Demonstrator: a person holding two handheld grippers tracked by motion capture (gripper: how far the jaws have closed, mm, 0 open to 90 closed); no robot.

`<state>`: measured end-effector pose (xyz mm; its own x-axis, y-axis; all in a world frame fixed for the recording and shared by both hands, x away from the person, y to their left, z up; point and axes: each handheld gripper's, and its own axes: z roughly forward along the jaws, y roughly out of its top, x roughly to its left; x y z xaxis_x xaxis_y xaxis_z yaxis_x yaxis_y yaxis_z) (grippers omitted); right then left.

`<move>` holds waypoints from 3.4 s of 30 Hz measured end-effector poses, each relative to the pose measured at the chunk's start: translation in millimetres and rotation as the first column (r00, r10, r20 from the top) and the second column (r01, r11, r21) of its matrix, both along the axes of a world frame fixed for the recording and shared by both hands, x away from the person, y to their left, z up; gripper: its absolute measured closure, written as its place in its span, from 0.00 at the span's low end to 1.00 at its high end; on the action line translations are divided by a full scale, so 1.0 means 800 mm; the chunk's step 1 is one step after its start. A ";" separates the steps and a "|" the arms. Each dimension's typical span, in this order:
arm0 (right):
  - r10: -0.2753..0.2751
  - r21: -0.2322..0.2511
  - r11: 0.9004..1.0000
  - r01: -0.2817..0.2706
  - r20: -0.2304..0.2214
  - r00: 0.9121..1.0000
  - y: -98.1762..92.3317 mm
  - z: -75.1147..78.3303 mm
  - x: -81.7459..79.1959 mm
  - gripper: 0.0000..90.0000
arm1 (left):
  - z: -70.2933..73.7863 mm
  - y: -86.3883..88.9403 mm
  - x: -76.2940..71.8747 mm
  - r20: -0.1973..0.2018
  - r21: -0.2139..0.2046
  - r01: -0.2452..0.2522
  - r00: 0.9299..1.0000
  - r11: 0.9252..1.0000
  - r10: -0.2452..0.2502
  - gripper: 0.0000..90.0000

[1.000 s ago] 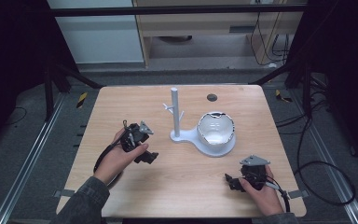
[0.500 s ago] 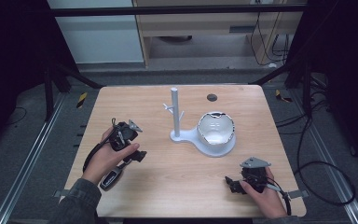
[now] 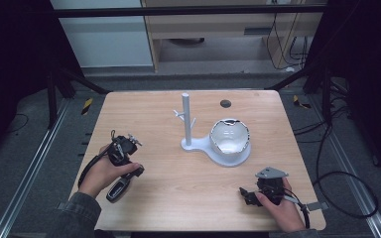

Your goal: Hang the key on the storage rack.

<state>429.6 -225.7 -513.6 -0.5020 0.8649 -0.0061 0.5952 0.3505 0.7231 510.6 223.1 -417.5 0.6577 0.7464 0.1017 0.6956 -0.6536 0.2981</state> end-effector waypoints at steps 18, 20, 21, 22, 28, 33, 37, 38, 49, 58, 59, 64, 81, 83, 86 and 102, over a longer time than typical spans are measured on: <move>0.005 0.000 1.000 -0.005 -0.001 1.000 0.000 0.000 0.000 0.00 | -0.046 0.015 0.006 -0.114 0.045 -0.019 0.993 0.999 0.024 0.56; 0.005 -0.001 1.000 -0.005 0.000 1.000 -0.001 0.000 0.000 0.00 | -0.048 0.017 0.003 -0.117 0.037 -0.022 0.993 0.999 0.026 0.57; 0.005 0.002 1.000 -0.005 -0.002 1.000 0.000 0.000 -0.001 0.00 | -0.048 0.019 0.003 -0.120 0.036 -0.023 0.992 0.999 0.027 0.58; 0.005 0.002 1.000 -0.005 -0.002 1.000 0.000 0.000 -0.001 0.00 | -0.048 0.019 0.003 -0.120 0.036 -0.023 0.992 0.999 0.027 0.59; 0.005 0.002 1.000 -0.005 -0.002 1.000 0.000 0.000 -0.001 0.00 | -0.049 0.027 0.004 -0.134 0.023 -0.027 0.990 0.999 0.030 0.64; 0.005 0.000 1.000 -0.005 -0.002 1.000 0.000 0.000 -0.001 0.00 | -0.051 0.024 0.003 -0.136 0.022 -0.016 0.990 1.000 0.019 0.66; 0.008 0.001 1.000 -0.008 -0.001 1.000 0.000 0.000 -0.001 0.00 | -0.051 0.022 0.003 -0.133 0.025 -0.016 0.991 1.000 0.019 0.68; 0.007 0.000 1.000 -0.007 -0.001 1.000 0.000 0.000 -0.001 0.00 | -0.051 0.023 0.003 -0.131 0.022 -0.019 0.991 1.000 0.022 0.68; 0.012 -0.001 1.000 -0.012 0.001 1.000 -0.001 0.000 -0.001 0.00 | -0.053 0.024 0.006 -0.127 0.022 -0.016 0.992 1.000 0.019 0.79; 0.012 -0.001 1.000 -0.012 0.001 1.000 -0.001 0.000 -0.001 0.00 | -0.054 0.024 0.007 -0.129 0.021 -0.017 0.991 1.000 0.019 0.88; 0.012 -0.001 1.000 -0.012 0.001 1.000 -0.001 0.000 -0.001 0.00 | -0.054 0.024 0.007 -0.128 0.019 -0.018 0.992 1.000 0.020 0.88; 0.012 -0.001 1.000 -0.012 0.001 1.000 -0.001 0.000 -0.001 0.00 | -0.053 0.025 0.003 -0.114 0.019 -0.019 0.993 1.000 0.021 0.89; 0.012 -0.001 1.000 -0.012 0.001 1.000 -0.001 0.000 -0.001 0.00 | -0.045 0.035 -0.014 -0.034 -0.056 -0.018 0.999 0.998 0.016 0.89; 0.012 0.000 1.000 -0.012 0.000 1.000 -0.001 0.000 -0.001 0.00 | -0.045 0.035 -0.016 -0.027 -0.065 -0.018 0.999 0.998 0.017 0.89; 0.012 -0.002 1.000 -0.012 0.001 1.000 -0.001 0.000 -0.001 0.00 | -0.042 0.035 -0.021 -0.010 -0.076 -0.010 1.000 0.997 0.009 0.89; 0.012 -0.001 1.000 -0.012 0.001 1.000 -0.001 0.000 -0.001 0.00 | -0.022 0.039 -0.061 0.177 -0.171 0.007 0.984 0.985 0.024 0.89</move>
